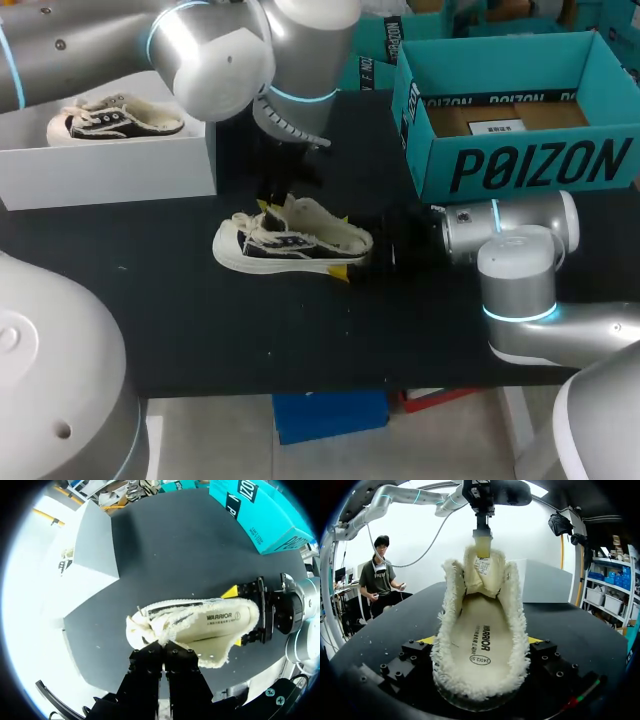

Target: Take the shoe out of the shoebox, open the shoe tongue, remove and reinsert the insole, then place the shoe into the shoebox

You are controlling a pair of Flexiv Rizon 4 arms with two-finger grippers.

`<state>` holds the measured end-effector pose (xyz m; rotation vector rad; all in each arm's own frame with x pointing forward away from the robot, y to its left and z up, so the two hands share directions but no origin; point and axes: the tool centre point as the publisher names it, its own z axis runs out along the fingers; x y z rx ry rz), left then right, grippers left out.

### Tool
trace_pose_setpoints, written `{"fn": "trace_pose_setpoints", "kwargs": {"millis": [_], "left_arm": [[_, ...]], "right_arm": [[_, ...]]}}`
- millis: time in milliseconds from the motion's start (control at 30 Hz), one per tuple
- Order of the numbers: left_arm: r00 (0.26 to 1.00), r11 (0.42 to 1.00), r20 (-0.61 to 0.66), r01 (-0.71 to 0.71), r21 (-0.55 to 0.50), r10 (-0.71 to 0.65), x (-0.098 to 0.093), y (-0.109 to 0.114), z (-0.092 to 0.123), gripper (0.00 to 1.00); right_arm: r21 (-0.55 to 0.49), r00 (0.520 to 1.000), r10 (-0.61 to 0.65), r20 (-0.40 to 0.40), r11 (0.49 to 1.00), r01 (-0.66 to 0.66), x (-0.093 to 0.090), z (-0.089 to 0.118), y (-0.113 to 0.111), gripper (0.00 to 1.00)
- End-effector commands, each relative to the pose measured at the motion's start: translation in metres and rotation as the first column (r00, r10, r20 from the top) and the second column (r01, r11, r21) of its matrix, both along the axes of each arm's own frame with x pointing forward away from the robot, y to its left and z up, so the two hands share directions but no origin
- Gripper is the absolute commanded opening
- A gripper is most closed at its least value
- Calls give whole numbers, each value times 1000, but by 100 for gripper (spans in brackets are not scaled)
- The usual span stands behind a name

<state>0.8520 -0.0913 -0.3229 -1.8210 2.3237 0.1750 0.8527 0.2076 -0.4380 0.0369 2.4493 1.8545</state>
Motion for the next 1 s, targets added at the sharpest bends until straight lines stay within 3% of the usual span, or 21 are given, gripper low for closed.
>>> {"fn": "trace_pose_setpoints", "kwargs": {"millis": [33, 467, 1000], "left_arm": [[999, 994, 39, 8, -109, -4, -5, 16, -2, 0], [997, 987, 75, -17, -160, 29, -2, 43, -7, 0], [994, 984, 97, -37, -177, 55, 0, 56, -7, 0]], "right_arm": [[1, 1000, -2, 0, 1000, 2, 0, -10, 2, 0], [1, 1000, -2, 0, 1000, 2, 0, -10, 2, 0], [1, 1000, -2, 0, 1000, 2, 0, -10, 2, 0]]}}
